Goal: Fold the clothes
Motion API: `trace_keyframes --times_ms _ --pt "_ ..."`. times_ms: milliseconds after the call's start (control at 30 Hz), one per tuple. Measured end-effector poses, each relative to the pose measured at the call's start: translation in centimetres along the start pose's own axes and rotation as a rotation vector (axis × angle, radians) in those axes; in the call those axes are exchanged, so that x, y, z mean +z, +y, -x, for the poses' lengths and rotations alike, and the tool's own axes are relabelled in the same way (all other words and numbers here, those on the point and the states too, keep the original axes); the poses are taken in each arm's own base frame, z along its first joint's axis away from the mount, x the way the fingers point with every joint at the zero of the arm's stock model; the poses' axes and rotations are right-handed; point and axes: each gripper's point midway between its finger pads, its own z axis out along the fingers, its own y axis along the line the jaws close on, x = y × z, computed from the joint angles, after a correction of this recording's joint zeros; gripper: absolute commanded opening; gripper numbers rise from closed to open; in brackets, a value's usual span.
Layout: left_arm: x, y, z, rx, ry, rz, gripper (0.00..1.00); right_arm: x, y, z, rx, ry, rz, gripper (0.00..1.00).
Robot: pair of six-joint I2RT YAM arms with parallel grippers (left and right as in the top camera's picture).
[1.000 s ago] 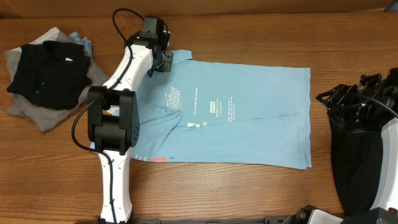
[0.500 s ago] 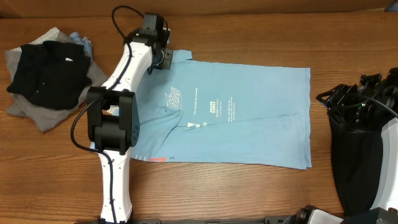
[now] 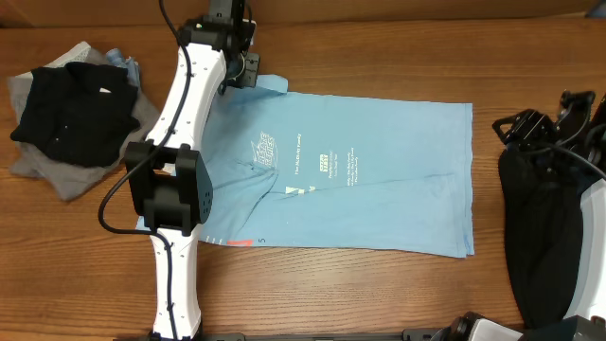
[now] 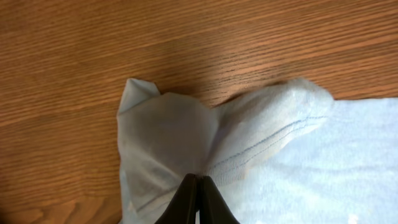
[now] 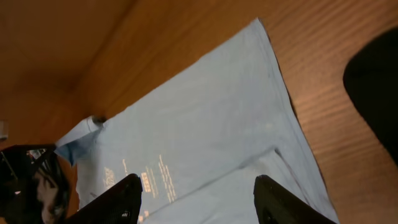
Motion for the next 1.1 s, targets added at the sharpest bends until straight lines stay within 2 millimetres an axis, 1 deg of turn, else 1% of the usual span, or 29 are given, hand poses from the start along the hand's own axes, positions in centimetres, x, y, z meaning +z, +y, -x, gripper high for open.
trace_keyframes --times_ms 67,100,167,200,300,367,467,500,533,633,733,767,867,900,967,1000,1100 --pt "-0.2 0.0 -0.3 0.0 0.013 0.0 0.05 0.1 0.4 0.8 -0.026 -0.031 0.011 0.63" --pt "-0.2 0.0 -0.5 0.001 0.023 0.0 0.1 0.2 0.6 1.0 -0.035 -0.039 0.015 0.63" --pt "-0.2 0.1 -0.8 0.008 0.035 0.004 0.34 0.7 1.1 1.3 -0.059 -0.046 0.026 0.63" --pt "-0.2 0.1 -0.8 0.009 0.036 0.004 0.43 1.2 1.5 1.3 -0.074 -0.042 0.034 0.63" --pt "-0.3 0.4 -0.9 0.008 0.039 0.017 0.54 2.6 2.3 0.8 -0.096 -0.012 0.048 0.65" --pt "-0.3 0.9 -1.3 0.004 0.055 0.036 0.55 3.6 2.5 0.3 -0.1 0.018 0.051 0.66" --pt "-0.4 2.1 -2.6 -0.01 0.107 0.059 0.49 4.3 2.2 -0.1 -0.094 0.044 0.046 0.66" --pt "-0.5 2.9 -3.1 -0.025 0.128 0.068 0.45 4.4 2.1 -0.2 -0.09 0.049 0.043 0.66" --pt "-0.5 3.2 -3.3 -0.033 0.133 0.072 0.44 4.5 2.1 -0.2 -0.09 0.05 0.042 0.66" --pt "-0.4 5.4 -3.7 -0.117 0.143 0.083 0.35 4.5 2.1 -0.3 -0.088 0.052 0.042 0.67" --pt "0.5 7.6 -4.2 -0.234 0.136 0.03 0.32 4.4 2.0 -0.5 -0.083 0.062 0.039 0.67" --pt "0.9 8.2 -4.6 -0.267 0.141 0.006 0.32 4.4 2.0 -0.6 -0.082 0.064 0.038 0.67" --pt "2.1 9.6 -5.8 -0.379 0.156 -0.064 0.27 4.4 1.9 -0.7 -0.079 0.068 0.036 0.67" --pt "2.4 9.8 -6.1 -0.404 0.158 -0.083 0.27 4.4 1.9 -0.7 -0.079 0.068 0.036 0.67" --pt "3.1 9.5 -6.5 -0.435 0.167 -0.123 0.29 4.4 1.9 -0.7 -0.079 0.068 0.036 0.67" --pt "3.4 9.0 -6.7 -0.442 0.173 -0.146 0.32 4.4 1.9 -0.7 -0.078 0.069 0.036 0.68" --pt "4.0 7.0 -6.9 -0.448 0.189 -0.205 0.34 4.4 1.9 -0.7 -0.078 0.069 0.036 0.68"
